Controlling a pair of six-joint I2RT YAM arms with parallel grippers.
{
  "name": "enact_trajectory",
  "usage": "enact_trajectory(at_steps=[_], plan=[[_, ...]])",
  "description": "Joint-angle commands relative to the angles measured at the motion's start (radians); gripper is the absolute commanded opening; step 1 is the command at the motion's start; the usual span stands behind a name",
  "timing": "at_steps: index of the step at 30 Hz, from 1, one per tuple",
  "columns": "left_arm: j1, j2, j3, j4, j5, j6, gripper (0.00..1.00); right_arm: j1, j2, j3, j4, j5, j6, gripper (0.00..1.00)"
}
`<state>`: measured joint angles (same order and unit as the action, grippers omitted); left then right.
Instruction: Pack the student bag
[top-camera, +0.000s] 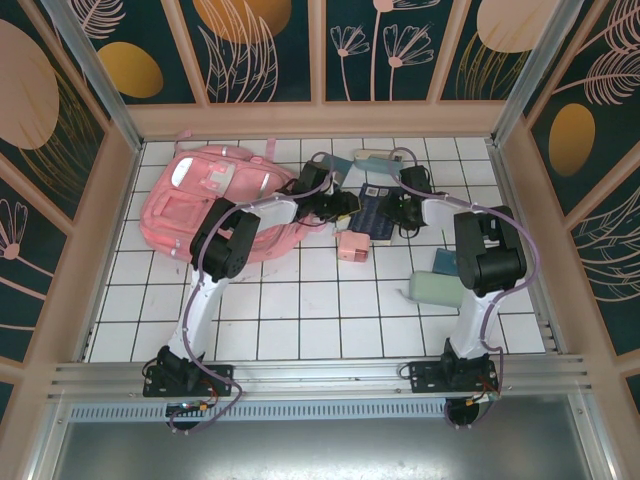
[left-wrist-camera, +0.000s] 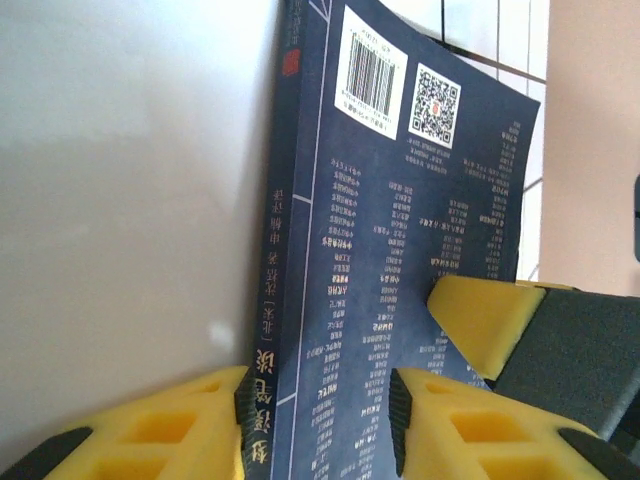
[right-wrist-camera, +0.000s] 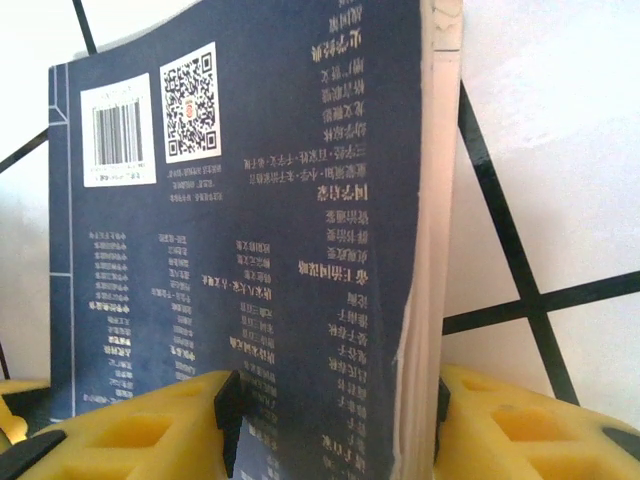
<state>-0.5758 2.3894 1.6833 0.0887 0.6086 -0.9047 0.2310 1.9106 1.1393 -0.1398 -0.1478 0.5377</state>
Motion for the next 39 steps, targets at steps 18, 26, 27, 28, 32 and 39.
enact_trajectory(at_steps=[18,26,27,28,32,39], plan=[[-0.033,-0.029,-0.01,0.123,0.156,-0.041,0.35,0.024,-0.046,-0.069,0.03,-0.192,0.047,0.51],[-0.022,-0.07,0.01,0.058,0.128,0.006,0.13,-0.009,-0.083,-0.058,0.007,-0.193,0.05,0.56],[-0.016,-0.082,0.008,0.062,0.131,0.0,0.1,-0.021,-0.099,-0.063,0.01,-0.201,0.055,0.57],[-0.01,-0.094,0.006,0.074,0.134,-0.009,0.08,-0.034,-0.117,-0.07,0.017,-0.209,0.06,0.58],[0.012,-0.151,-0.019,0.134,0.157,-0.053,0.0,-0.088,-0.195,-0.121,0.092,-0.299,0.1,0.61],[0.046,-0.239,-0.1,0.342,0.215,-0.201,0.0,-0.178,-0.273,-0.236,0.402,-0.606,0.275,0.64]])
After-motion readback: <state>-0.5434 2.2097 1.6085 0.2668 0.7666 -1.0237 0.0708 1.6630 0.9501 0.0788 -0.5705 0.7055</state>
